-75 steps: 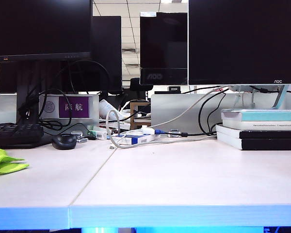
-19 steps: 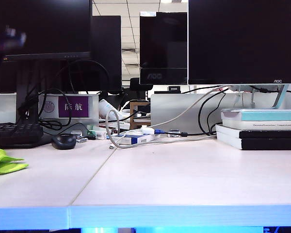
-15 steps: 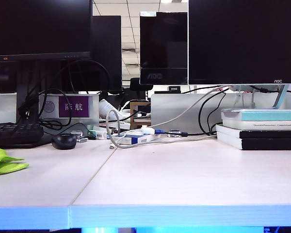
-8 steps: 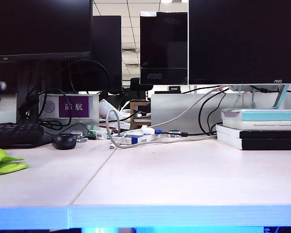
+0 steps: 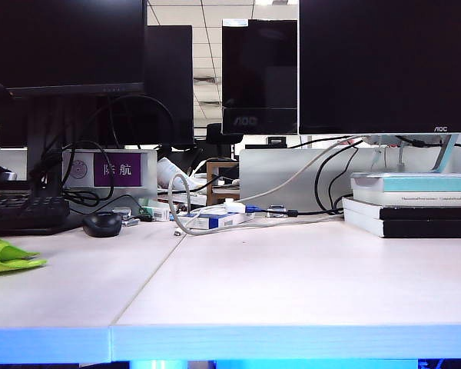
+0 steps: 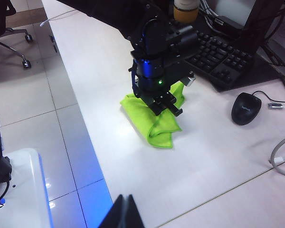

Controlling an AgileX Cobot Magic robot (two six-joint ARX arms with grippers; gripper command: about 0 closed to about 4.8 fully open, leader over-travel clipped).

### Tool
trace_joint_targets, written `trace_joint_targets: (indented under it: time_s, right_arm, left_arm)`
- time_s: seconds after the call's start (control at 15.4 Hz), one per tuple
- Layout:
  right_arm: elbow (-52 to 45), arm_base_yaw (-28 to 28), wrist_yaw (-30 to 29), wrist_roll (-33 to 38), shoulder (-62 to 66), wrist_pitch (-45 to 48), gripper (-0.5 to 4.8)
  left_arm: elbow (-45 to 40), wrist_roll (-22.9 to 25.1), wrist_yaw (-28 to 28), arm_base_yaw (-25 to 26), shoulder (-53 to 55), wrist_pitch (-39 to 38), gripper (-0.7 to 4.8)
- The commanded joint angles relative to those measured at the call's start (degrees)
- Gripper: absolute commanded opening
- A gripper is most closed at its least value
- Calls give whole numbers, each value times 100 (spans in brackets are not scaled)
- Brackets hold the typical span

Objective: Wipe the table from left to right using the rag.

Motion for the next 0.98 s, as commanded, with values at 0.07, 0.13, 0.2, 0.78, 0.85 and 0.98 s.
trace_joint_targets:
  time_s: [0.07,0.13,0.2,0.78,0.85,0.98]
  right_arm:
    - [35,9,-7,-15,-15,74,-6]
    - [35,7,7,-15,-15,76,-6]
    - [35,7,15,-15,-15,76,-6]
    - [37,-111,39,31,-15,-48,-6]
    - [37,-153,35,33,-15,-94,-6]
    - [37,-212,144,31,-15,-221,-6]
  left_arm:
    - [-151,11,26,-37,372,-66,43]
    - [-177,98,24,-79,372,-105,-3]
    - [-173,262,46,-81,372,-144,-5]
    - [-170,1366,332,-828,372,-699,-5]
    - [-170,1384,382,-944,372,-699,-5]
    - [-170,1405,610,-1207,372,-695,-5]
